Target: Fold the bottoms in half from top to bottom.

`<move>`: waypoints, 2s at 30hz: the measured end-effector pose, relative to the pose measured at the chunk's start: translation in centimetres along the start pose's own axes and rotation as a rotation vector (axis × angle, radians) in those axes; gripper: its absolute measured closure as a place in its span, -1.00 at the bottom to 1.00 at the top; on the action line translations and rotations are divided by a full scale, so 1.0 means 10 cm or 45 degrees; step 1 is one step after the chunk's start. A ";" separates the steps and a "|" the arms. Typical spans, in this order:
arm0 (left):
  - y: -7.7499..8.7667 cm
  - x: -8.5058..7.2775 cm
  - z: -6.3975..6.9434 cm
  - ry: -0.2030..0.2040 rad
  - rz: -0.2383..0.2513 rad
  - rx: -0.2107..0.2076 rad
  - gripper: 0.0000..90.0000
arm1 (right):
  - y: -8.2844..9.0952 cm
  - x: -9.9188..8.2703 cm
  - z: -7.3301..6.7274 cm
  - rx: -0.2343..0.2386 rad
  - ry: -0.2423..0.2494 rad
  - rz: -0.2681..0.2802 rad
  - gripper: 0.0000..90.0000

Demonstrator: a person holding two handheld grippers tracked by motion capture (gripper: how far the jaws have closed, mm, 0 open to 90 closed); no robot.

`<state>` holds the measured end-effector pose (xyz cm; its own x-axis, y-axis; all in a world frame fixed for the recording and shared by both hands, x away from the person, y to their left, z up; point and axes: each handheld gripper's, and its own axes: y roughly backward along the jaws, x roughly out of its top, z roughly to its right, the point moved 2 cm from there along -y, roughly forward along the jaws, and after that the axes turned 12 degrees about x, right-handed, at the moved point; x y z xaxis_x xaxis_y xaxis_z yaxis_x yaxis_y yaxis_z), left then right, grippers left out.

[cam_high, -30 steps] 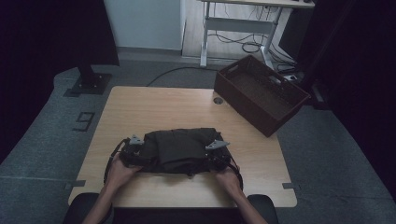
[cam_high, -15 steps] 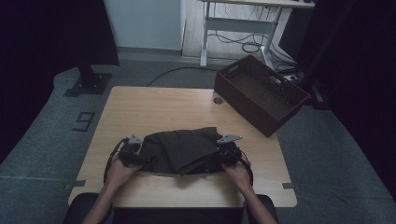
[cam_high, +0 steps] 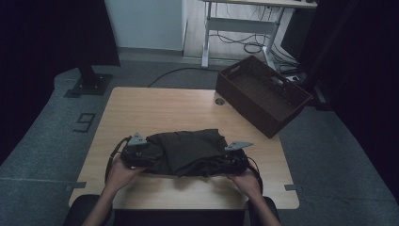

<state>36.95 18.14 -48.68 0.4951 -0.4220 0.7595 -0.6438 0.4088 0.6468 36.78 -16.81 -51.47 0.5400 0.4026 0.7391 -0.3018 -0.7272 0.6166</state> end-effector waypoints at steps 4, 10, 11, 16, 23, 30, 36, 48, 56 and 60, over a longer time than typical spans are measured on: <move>0.06 0.17 0.26 -0.070 0.010 -0.105 -0.44 | 0.02 -0.08 -0.12 0.060 -0.016 0.018 0.02; -0.01 0.25 0.65 -0.194 -0.034 -0.215 -0.48 | -0.11 -0.10 -0.27 0.091 0.011 -0.004 -0.05; -0.05 0.23 0.71 -0.218 -0.050 -0.211 -0.48 | -0.14 -0.11 -0.29 0.091 0.022 -0.015 -0.06; -0.19 0.11 0.81 -0.305 -0.104 -0.103 -0.36 | -0.25 -0.15 -0.35 0.008 0.074 -0.070 0.28; -0.28 -0.03 0.85 -0.491 -0.164 0.026 0.63 | -0.25 -0.20 -0.36 -0.029 0.070 -0.090 0.82; -0.21 -0.02 0.69 -0.417 -0.144 -0.033 0.78 | -0.07 -0.15 -0.27 -0.087 0.051 -0.071 0.87; -0.33 -0.14 0.67 -0.414 -0.214 -0.071 0.74 | -0.20 -0.23 -0.21 -0.086 0.043 -0.122 0.87; 0.01 -0.02 0.31 -0.208 -0.061 -0.108 -0.19 | 0.16 -0.03 -0.13 -0.003 0.008 0.008 0.11; -0.12 -0.20 -0.22 -0.076 -0.166 0.128 -0.22 | 0.08 0.29 -0.01 0.036 -0.003 0.037 0.05; -0.28 -0.39 -0.33 -0.025 -0.239 0.126 -0.20 | -0.07 0.29 0.05 0.073 -0.036 -0.048 0.34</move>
<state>38.77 21.31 -53.27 0.6007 -0.4996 0.6242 -0.5962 0.2403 0.7660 38.89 -15.42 -49.91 0.5723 0.4148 0.7074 -0.2358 -0.7430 0.6264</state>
